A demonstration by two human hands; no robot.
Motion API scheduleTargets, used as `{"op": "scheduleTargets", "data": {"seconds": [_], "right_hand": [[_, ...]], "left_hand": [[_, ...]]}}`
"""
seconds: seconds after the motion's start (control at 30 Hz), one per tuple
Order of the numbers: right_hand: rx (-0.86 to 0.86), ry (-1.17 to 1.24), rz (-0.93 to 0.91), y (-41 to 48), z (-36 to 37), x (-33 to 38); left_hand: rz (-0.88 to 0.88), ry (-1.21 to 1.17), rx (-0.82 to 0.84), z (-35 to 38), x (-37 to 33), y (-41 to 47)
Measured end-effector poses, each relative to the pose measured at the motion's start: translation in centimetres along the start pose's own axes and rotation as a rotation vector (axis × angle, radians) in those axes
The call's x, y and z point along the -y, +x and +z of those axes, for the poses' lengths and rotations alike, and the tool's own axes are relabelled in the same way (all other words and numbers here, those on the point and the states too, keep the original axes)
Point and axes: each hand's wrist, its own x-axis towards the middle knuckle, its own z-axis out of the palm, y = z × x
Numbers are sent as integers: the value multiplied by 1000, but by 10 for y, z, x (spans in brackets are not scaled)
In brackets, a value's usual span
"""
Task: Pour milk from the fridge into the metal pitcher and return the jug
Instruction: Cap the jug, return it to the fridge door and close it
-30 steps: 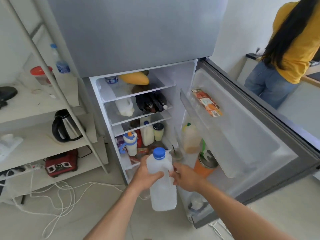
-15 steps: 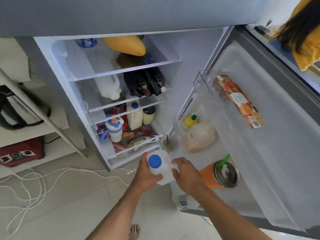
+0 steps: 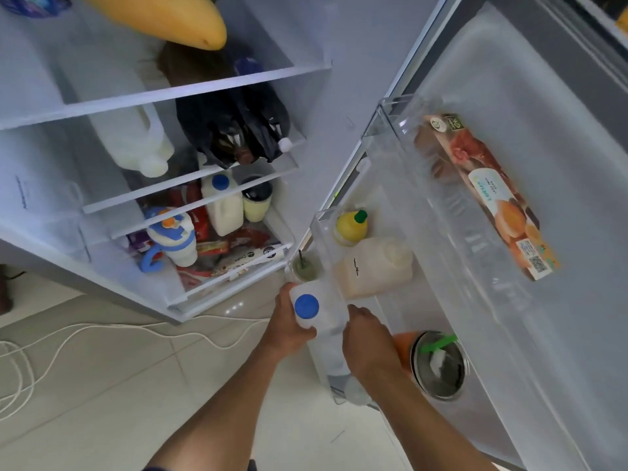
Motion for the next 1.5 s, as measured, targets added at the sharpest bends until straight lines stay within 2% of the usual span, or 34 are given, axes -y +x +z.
{"op": "scheduleTargets", "data": {"seconds": [0.1, 0.57, 0.73, 0.97, 1.1, 1.5], "right_hand": [[23, -65, 6, 1, 0, -2], [-9, -23, 49, -6, -1, 3], [20, -10, 59, -3, -6, 7], [67, -27, 8, 0, -13, 14], [100, -28, 15, 3, -16, 24], [103, -46, 27, -7, -20, 31]], "left_hand": [[0, 42, 41, 8, 1, 10], [56, 300, 216, 46, 20, 44], [6, 422, 163, 57, 37, 52], [-173, 529, 58, 62, 58, 60], [-179, 585, 54, 67, 61, 64], [-130, 741, 243, 53, 56, 63]]}}
